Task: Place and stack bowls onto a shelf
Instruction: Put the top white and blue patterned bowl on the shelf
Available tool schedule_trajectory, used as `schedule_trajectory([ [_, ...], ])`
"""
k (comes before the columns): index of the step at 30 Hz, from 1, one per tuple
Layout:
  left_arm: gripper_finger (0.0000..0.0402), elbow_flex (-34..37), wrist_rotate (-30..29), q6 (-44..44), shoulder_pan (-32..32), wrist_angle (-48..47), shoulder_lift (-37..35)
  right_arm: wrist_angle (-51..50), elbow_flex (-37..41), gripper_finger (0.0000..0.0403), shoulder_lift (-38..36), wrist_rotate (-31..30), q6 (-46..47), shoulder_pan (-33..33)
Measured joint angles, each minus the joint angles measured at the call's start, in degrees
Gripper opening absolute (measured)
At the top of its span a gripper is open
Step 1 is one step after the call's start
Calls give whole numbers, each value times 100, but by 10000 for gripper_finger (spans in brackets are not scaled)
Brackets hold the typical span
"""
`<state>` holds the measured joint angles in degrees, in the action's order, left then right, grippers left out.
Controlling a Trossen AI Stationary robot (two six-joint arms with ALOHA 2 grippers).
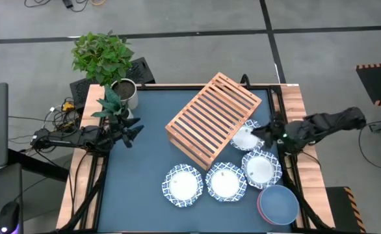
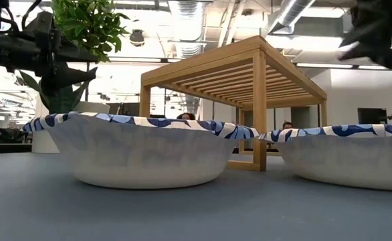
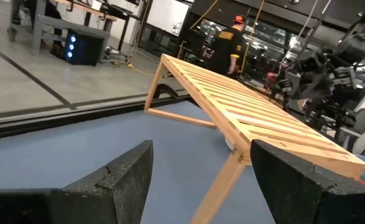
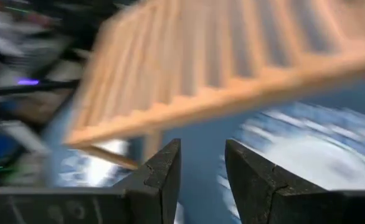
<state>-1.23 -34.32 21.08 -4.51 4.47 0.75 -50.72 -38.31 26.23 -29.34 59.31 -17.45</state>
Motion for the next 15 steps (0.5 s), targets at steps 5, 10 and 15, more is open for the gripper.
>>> schedule_trajectory([
  [5, 253, 0, -83, 114, 0, -134, 0, -2558, -426, 150, 366, -106, 2039, 79],
  [10, 253, 0, -416, 121, 0, -151, -1, -2835, -417, 146, 456, -57, 2627, 304],
  [15, 253, 0, -633, 123, 0, -155, -2, -2862, -417, 140, 649, 69, 2648, 694],
])
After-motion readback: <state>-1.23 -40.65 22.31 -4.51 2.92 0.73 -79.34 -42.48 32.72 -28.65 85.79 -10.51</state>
